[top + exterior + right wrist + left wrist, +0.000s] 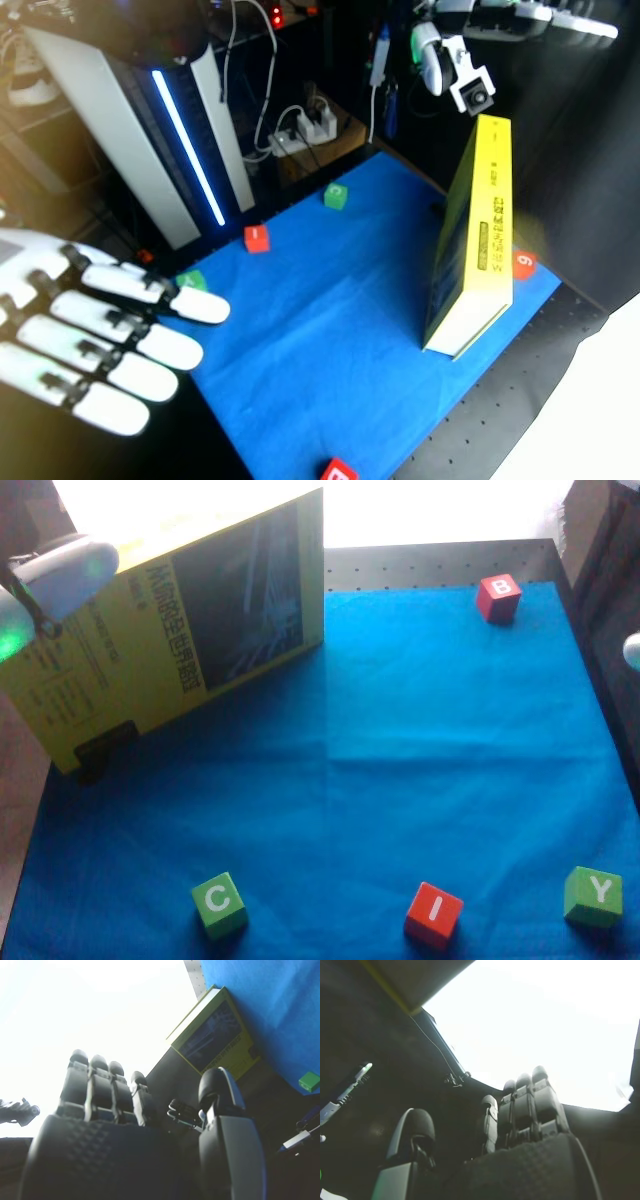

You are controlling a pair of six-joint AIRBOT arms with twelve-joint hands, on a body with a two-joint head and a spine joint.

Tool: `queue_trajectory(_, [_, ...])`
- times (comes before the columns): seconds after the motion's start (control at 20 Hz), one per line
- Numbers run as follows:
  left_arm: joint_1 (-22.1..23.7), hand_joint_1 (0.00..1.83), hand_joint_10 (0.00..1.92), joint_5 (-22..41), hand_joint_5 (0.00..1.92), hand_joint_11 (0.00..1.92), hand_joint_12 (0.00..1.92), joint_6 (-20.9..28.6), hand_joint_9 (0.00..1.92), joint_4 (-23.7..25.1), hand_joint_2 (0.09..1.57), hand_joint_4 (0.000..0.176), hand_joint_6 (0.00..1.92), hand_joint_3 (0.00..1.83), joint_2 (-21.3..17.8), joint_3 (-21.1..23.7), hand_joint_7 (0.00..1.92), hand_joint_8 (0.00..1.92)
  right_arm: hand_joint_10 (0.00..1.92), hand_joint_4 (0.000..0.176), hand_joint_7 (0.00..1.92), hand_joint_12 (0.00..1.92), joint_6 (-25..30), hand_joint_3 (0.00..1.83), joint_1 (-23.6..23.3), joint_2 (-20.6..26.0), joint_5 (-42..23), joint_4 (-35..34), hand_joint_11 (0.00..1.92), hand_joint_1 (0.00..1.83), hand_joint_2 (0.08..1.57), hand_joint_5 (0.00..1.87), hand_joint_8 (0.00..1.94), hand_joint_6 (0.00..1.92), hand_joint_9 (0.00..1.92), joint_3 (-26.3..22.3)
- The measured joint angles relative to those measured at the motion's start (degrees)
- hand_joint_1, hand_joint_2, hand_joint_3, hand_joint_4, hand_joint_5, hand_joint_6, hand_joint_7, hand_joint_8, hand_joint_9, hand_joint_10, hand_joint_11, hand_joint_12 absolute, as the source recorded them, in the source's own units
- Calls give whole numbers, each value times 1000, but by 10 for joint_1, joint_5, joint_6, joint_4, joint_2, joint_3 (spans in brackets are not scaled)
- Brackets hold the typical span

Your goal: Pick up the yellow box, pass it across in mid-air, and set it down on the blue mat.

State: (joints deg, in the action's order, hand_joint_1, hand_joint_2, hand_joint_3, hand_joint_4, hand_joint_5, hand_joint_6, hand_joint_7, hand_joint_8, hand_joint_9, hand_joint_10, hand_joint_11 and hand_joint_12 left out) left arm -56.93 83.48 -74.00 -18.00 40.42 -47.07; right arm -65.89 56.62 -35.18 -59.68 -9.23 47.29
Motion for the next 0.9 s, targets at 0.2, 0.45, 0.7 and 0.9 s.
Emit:
queue_trajectory(0.2, [-5, 377, 0, -11, 0, 0, 0, 0, 0, -15, 1275, 150, 0, 7, 0, -1, 0, 0, 0, 0, 0, 11, 0, 9, 0, -5, 0, -1, 18, 176, 1318, 0, 0, 0, 0, 2])
queue_trajectory(0.45, [-4, 509, 0, -68, 0, 0, 0, 0, 0, -63, 1164, 176, 0, 0, 14, -26, 0, 0, 0, 0, 0, 0, 0, 6, 0, -15, 4, -1, 0, 120, 1323, 0, 0, 0, 0, 5])
queue_trajectory(0.7, [30, 534, 0, -178, 0, 0, 534, 0, 0, -94, 1068, 176, 0, 0, 61, -76, 0, 0, 0, 0, 0, 0, 0, 3, 0, -16, 9, 0, 0, 185, 1335, 0, 0, 0, 0, 6])
queue_trajectory(0.9, [59, 680, 0, -236, 0, 0, 33, -4, 0, -99, 1066, 170, 0, 2, 96, -111, 0, 0, 0, 12, 0, 0, 0, 2, 0, -20, 13, 1, 0, 291, 1340, 0, 0, 0, 0, 8])
